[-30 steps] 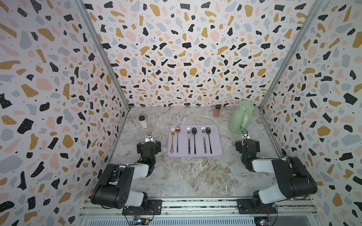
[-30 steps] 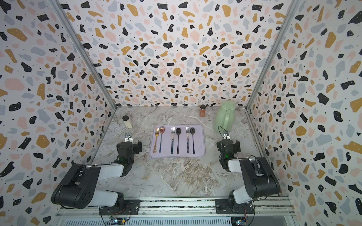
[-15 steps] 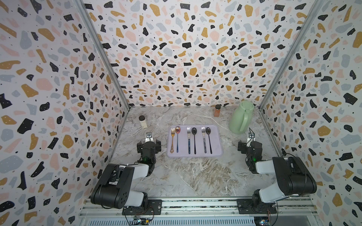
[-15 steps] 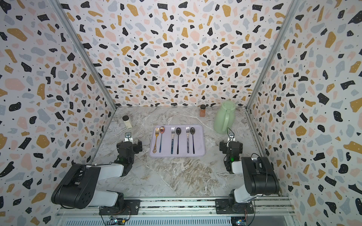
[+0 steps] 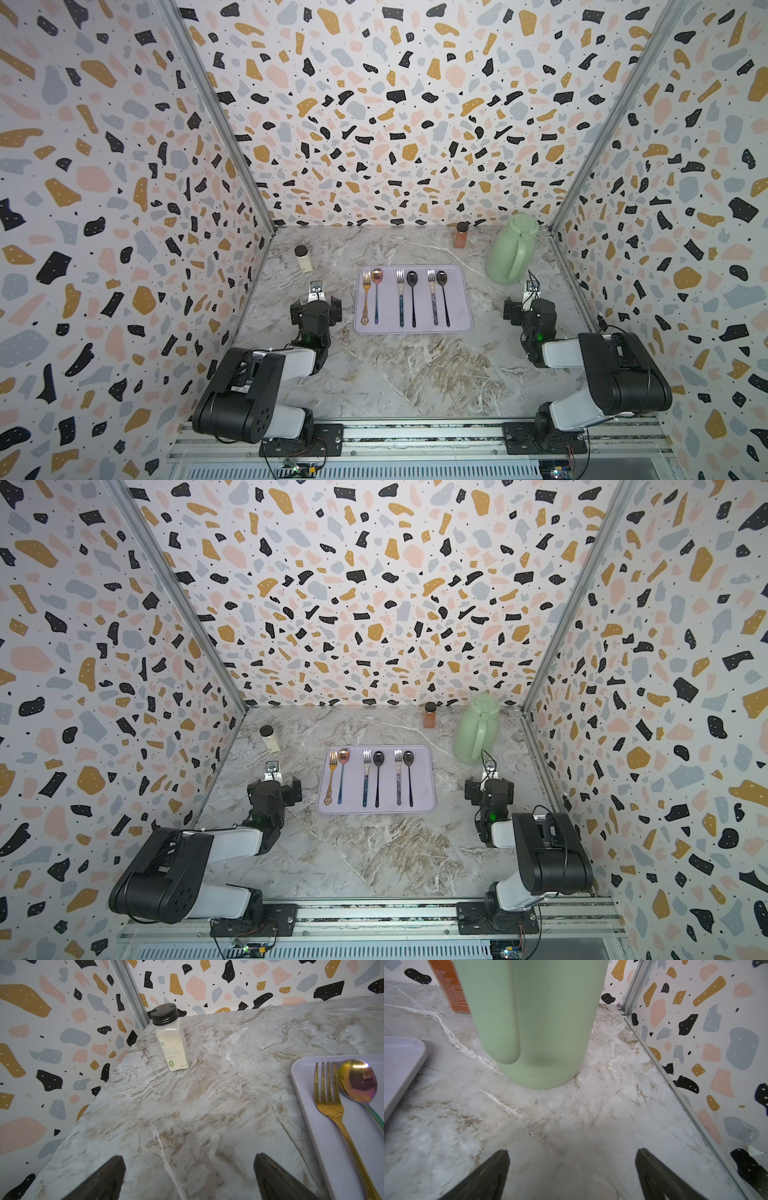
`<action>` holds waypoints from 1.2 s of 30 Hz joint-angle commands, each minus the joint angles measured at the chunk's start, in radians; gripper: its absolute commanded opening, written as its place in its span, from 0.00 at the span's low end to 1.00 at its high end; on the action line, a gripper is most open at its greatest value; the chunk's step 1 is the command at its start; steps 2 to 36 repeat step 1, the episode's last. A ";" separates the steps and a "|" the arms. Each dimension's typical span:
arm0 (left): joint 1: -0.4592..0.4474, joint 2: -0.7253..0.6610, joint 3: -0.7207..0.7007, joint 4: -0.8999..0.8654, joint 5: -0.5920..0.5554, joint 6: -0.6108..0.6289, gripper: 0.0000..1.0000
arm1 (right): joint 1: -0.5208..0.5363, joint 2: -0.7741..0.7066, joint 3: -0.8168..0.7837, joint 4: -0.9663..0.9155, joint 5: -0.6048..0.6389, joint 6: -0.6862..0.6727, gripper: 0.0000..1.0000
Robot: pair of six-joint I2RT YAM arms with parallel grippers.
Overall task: Set the spoon and fork side by side
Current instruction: Reset both arms
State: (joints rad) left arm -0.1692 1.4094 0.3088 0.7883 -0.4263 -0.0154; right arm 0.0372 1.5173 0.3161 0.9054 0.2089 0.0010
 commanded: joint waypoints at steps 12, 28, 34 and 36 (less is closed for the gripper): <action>0.005 0.001 0.001 0.046 0.003 -0.007 1.00 | 0.002 -0.008 0.023 -0.002 -0.004 0.012 1.00; 0.005 0.001 0.001 0.046 0.003 -0.007 1.00 | 0.002 -0.008 0.023 -0.002 -0.004 0.012 1.00; 0.005 0.001 0.001 0.046 0.003 -0.007 1.00 | 0.002 -0.008 0.023 -0.002 -0.004 0.012 1.00; 0.005 0.001 0.001 0.046 0.003 -0.007 1.00 | 0.002 -0.008 0.023 -0.002 -0.004 0.012 1.00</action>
